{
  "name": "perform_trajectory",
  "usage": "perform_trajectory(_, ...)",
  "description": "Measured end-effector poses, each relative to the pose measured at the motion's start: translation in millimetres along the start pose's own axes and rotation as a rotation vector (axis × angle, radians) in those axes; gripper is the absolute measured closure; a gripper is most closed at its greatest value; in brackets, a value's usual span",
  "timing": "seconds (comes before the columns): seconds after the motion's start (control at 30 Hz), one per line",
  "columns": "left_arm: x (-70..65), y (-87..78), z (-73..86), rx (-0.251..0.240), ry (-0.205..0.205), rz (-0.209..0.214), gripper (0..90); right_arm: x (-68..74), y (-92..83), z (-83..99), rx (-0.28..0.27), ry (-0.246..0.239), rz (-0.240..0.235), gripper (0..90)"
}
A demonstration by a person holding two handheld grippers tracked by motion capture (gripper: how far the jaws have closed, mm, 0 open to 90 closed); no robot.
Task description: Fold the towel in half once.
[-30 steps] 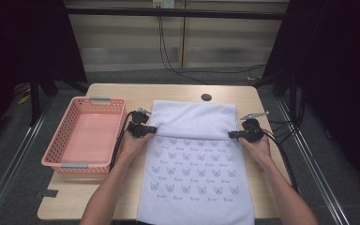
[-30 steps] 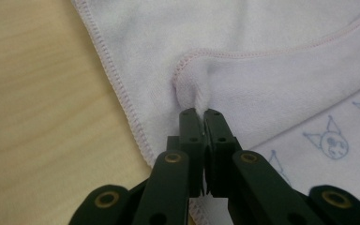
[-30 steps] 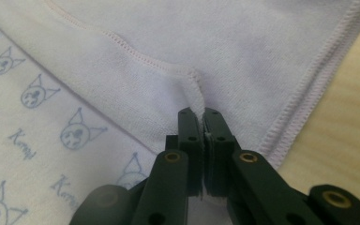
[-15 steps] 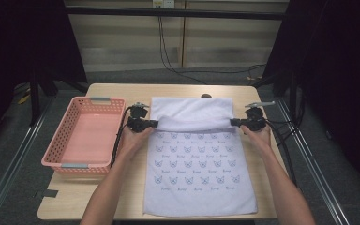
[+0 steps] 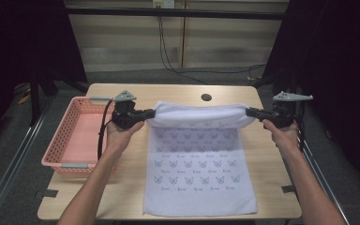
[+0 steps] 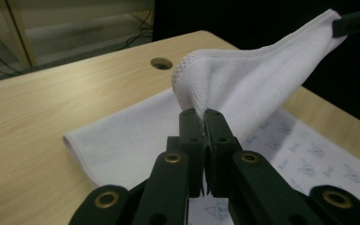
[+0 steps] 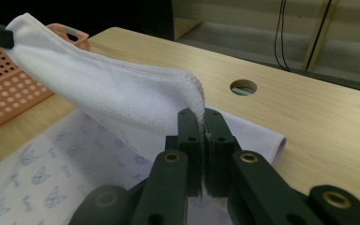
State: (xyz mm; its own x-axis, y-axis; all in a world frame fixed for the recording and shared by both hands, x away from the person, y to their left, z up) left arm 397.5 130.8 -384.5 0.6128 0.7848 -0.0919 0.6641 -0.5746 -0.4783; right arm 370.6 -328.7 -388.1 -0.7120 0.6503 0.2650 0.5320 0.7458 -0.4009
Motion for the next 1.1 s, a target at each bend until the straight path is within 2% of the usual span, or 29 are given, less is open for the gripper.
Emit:
perform_trajectory(0.03,-1.3,-5.7,0.0,-0.004,0.000,-0.001,87.7,7.9,-6.1,-0.3,-0.007,-0.006,-0.011,87.9)
perform_trajectory(0.1,-7.5,-22.8,1.5,-0.033,-0.006,0.026,87.6,18.0,-14.5,-0.4,-0.016,-0.020,-0.035,87.9)
perform_trajectory(0.13,-10.4,-29.5,1.8,-0.048,0.003,0.022,87.7,26.2,-21.5,-0.3,-0.027,-0.027,-0.051,87.9)
perform_trajectory(0.23,-17.5,-45.2,-2.2,-0.069,0.011,0.031,87.7,41.6,-33.0,-1.1,-0.031,-0.051,-0.069,87.9)
perform_trajectory(0.27,-21.1,-52.4,-3.6,-0.081,0.011,0.047,87.7,46.7,-36.0,-1.7,-0.024,-0.060,-0.068,87.9)
perform_trajectory(0.3,-23.7,-56.0,-3.4,-0.083,0.018,0.056,87.6,53.2,-40.4,-2.4,-0.025,-0.072,-0.065,87.9)
perform_trajectory(0.37,-29.6,-62.9,0.1,-0.073,0.049,0.043,87.6,60.2,-45.8,-2.7,-0.032,-0.081,-0.077,87.9)
perform_trajectory(0.43,-34.5,-67.3,10.9,-0.058,0.057,0.053,87.6,68.2,-51.2,1.9,-0.028,-0.102,-0.077,87.9)
perform_trajectory(0.53,-41.7,-69.4,41.9,-0.022,0.051,0.080,87.4,71.2,-51.3,21.6,-0.006,-0.088,-0.090,87.8)
perform_trajectory(0.57,-43.8,-68.9,49.9,-0.012,0.055,0.086,87.4,72.7,-49.8,34.3,0.010,-0.078,-0.092,87.7)
perform_trajectory(0.6,-47.6,-66.3,65.2,0.021,0.070,0.083,87.3,73.9,-48.3,42.4,0.021,-0.071,-0.099,87.5)
perform_trajectory(0.63,-49.9,-64.2,74.8,0.037,0.064,0.088,87.0,76.4,-45.4,58.2,0.060,-0.063,-0.105,86.9)
perform_trajectory(0.77,-55.5,-55.6,109.9,0.110,0.047,0.117,86.5,83.7,-41.1,93.6,0.102,-0.028,-0.131,85.7)
perform_trajectory(0.83,-58.5,-50.8,133.5,0.176,0.065,0.118,86.2,86.7,-38.4,111.2,0.137,-0.010,-0.151,85.5)
perform_trajectory(0.97,-60.3,-49.4,152.7,0.240,0.061,0.137,85.4,91.0,-32.9,139.5,0.224,0.025,-0.177,83.9)
perform_trajectory(1.03,-63.2,-50.3,158.7,0.268,0.089,0.151,84.2,94.5,-32.3,147.4,0.258,0.030,-0.183,82.6)
perform_trajectory(1.1,-65.0,-49.8,163.6,0.299,0.099,0.161,81.9,99.4,-33.1,153.0,0.295,0.023,-0.179,78.8)
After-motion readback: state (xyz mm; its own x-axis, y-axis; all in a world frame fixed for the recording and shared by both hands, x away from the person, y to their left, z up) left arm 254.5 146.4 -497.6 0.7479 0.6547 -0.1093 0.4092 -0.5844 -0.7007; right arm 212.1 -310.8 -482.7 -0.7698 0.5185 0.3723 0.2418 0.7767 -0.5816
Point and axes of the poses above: each handheld gripper's, and its own axes: y roughly forward along the jaws, z roughly out of its underside, x roughly to its left, the point moved 2 cm from there along y, roughly forward along the jaws, and after that the axes turned 14 degrees about -z, right-handed, at the moved point
